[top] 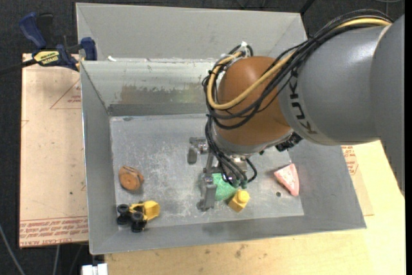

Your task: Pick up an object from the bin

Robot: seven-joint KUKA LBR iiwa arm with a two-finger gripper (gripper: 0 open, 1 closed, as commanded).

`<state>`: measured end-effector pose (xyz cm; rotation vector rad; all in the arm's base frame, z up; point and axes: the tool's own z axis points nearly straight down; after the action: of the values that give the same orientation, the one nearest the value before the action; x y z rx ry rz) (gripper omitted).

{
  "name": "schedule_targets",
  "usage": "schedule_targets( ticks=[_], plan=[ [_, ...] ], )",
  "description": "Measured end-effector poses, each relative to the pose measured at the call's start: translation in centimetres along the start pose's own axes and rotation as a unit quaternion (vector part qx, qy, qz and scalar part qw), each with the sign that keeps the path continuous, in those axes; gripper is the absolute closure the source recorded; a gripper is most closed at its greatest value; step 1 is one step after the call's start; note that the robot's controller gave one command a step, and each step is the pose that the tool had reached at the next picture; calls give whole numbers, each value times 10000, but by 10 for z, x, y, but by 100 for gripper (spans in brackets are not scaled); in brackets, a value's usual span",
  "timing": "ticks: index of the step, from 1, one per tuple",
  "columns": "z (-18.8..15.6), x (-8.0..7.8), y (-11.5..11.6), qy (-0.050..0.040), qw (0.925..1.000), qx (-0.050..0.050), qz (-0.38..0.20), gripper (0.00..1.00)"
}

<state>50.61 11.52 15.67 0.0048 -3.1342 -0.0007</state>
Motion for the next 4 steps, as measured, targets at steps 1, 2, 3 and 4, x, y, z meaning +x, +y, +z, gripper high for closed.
schedule_targets(
  ticks=[1,2,3,4],
  plan=[
    [-4,-2,0,-35,10000,-5,14,0],
    [4,-2,-54,-41,9999,-6,-149,0],
    [9,-44,-77,-45,9978,15,-660,0],
    [27,-34,-78,-61,9984,-3,-560,0]
  ],
)
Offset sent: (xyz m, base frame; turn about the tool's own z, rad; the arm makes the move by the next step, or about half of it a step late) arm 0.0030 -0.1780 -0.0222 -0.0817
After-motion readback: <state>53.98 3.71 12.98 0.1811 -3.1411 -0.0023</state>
